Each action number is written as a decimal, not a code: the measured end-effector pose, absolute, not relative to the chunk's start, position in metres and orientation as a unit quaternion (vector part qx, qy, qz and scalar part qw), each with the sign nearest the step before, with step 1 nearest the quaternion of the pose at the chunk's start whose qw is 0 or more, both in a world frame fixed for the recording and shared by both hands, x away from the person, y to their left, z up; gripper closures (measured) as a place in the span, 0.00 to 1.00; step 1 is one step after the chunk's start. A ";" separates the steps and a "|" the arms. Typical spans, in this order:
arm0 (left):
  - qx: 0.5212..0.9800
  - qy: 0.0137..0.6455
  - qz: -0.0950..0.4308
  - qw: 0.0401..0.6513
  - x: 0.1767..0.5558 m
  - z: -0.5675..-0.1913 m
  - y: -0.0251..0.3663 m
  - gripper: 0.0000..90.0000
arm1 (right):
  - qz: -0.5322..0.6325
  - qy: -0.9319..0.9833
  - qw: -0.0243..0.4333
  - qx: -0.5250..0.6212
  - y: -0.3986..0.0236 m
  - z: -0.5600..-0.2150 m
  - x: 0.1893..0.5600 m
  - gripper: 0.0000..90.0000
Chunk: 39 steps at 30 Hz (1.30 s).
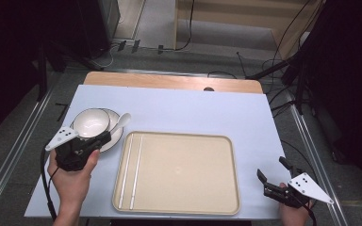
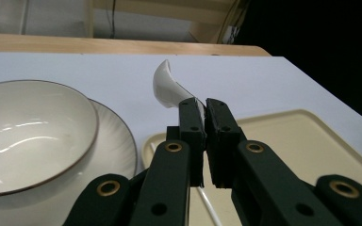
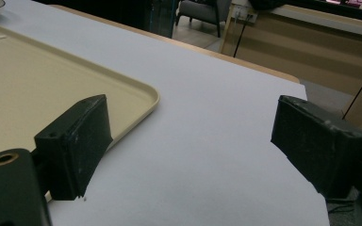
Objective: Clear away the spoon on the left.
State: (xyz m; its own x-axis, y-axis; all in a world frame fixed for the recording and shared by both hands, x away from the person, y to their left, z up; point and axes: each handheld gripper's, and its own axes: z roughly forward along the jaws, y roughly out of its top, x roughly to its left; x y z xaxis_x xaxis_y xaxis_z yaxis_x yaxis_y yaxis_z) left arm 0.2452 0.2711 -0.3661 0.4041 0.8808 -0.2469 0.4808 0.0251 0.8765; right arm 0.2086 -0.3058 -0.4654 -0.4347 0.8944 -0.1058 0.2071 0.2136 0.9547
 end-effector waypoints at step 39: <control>0.707 0.504 0.103 0.486 0.264 -0.436 0.185 0.96 | 0.484 0.695 0.356 0.395 -0.307 -0.465 0.209 0.14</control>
State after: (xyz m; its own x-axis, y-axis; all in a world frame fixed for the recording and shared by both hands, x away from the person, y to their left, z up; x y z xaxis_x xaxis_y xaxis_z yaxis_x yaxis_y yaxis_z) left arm 0.2640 0.1849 -0.4358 0.4714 0.8124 -0.3433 0.6117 -0.0208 0.7908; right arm 0.2086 -0.3069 -0.4648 -0.4340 0.8940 -0.1116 0.2043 0.2183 0.9543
